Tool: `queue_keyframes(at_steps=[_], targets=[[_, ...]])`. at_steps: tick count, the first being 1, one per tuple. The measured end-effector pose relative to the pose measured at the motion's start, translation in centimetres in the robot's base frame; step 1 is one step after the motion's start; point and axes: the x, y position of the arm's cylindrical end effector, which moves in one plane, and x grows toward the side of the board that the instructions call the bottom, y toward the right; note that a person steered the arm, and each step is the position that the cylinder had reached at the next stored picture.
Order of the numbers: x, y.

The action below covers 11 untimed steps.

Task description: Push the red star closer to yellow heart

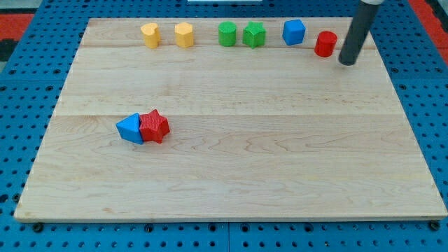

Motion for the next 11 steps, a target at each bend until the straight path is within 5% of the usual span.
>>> queue_keyframes(at_steps=[2,3,4,7,8,9,10,11], targets=[[-4.5,-1.4],[0.2,-0.5],[9.5,-4.4],[17.6,-29.8],[17.6,-36.9],[12.3,-42.0],[10.4,-42.8],[13.4,-38.4]])
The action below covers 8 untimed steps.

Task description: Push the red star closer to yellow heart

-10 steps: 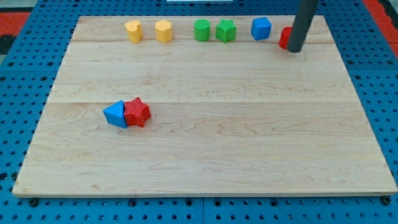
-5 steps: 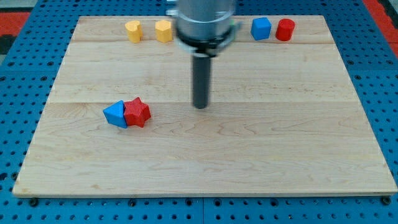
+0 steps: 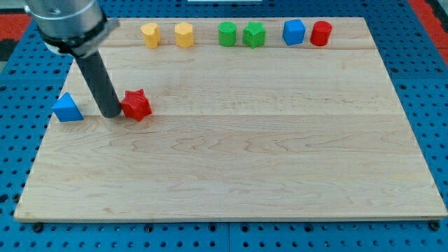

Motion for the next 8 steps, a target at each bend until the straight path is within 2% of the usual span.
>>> queue_keyframes(at_steps=[1,2,3,4,5,6,7,8], targets=[[3.4,0.8],[-1.9,0.8],[-5.3,1.7],[-0.3,3.5],[-3.4,6.8],[-8.6,8.6],[-12.6,4.9],[-11.9,3.7]])
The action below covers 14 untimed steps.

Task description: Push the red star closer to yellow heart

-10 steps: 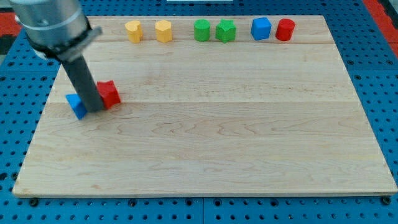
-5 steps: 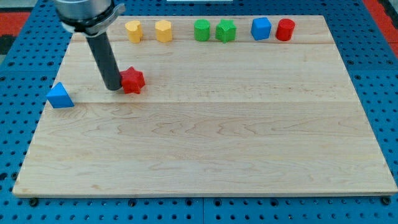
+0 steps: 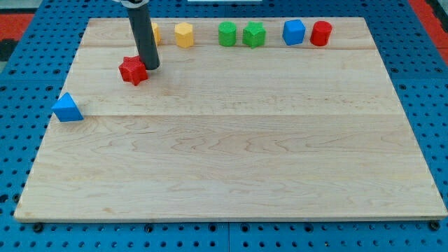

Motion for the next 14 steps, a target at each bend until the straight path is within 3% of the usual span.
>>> queue_keyframes(at_steps=[1,2,3,5,6,8,10,14], targets=[[3.1,1.7],[2.9,-3.0],[-0.1,-6.6],[2.0,-10.9],[-0.1,-15.3],[-5.5,-10.3],[-6.6,-8.0],[-13.6,-2.8]])
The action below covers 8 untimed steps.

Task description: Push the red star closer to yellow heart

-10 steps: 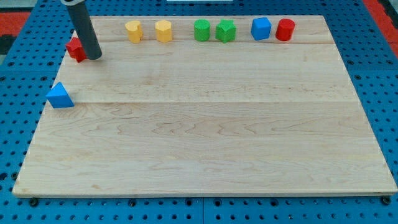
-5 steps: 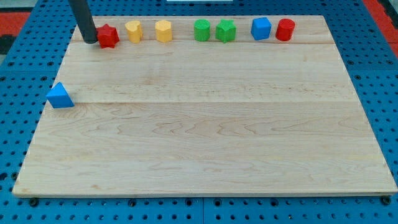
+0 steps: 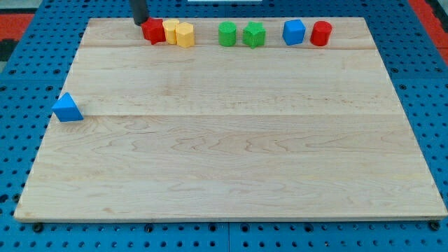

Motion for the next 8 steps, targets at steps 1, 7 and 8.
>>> queue_keyframes(at_steps=[1,7,8], targets=[[0.9,0.0],[1.3,-2.8],[13.5,2.9]])
